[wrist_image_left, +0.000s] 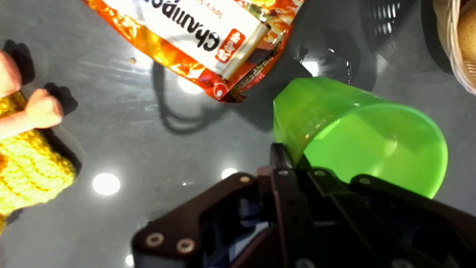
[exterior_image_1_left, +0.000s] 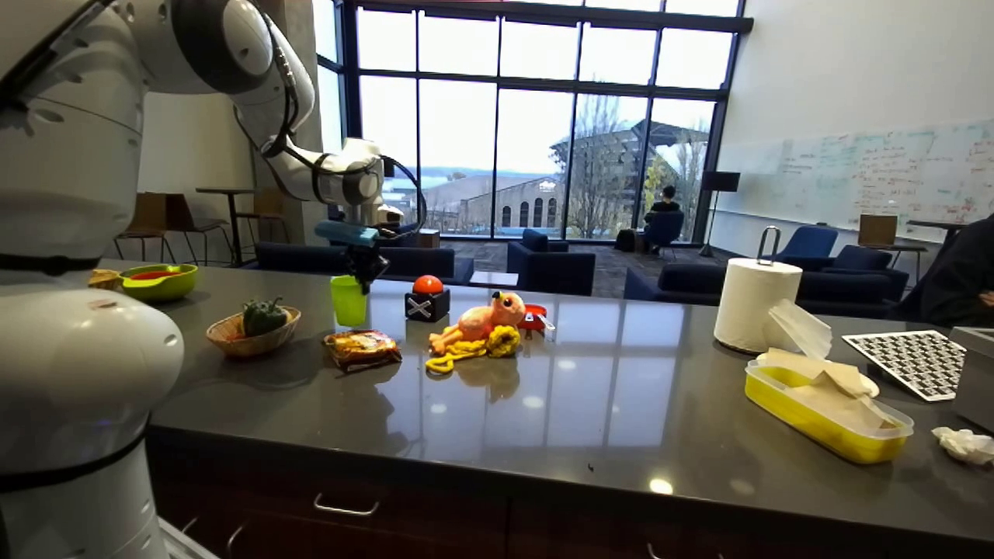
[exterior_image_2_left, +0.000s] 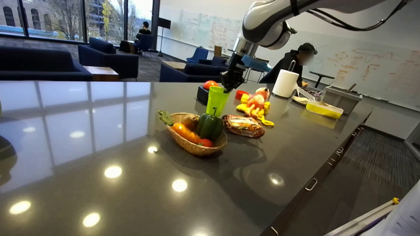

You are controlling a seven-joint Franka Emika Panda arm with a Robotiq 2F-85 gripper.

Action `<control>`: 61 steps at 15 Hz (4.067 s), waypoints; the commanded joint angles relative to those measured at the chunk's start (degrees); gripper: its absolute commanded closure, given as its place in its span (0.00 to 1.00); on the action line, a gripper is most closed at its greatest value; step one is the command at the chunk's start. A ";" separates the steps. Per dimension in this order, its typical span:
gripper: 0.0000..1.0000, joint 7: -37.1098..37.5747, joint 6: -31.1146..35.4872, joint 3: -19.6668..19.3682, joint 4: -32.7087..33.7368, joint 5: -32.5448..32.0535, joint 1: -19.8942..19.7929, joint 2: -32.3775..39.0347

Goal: Move the yellow cup to the right.

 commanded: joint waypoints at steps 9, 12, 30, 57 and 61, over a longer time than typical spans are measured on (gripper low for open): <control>0.99 2.72 -8.07 -4.27 12.31 -4.16 -2.87 1.93; 0.99 2.43 -11.90 -5.04 18.05 -3.97 -3.74 4.52; 0.99 -0.48 -28.28 -7.34 53.40 -2.21 -8.86 25.69; 0.99 -4.24 -24.38 -6.89 61.51 -0.56 -12.01 38.15; 0.99 -4.31 -24.84 -6.86 62.40 -0.58 -12.52 39.41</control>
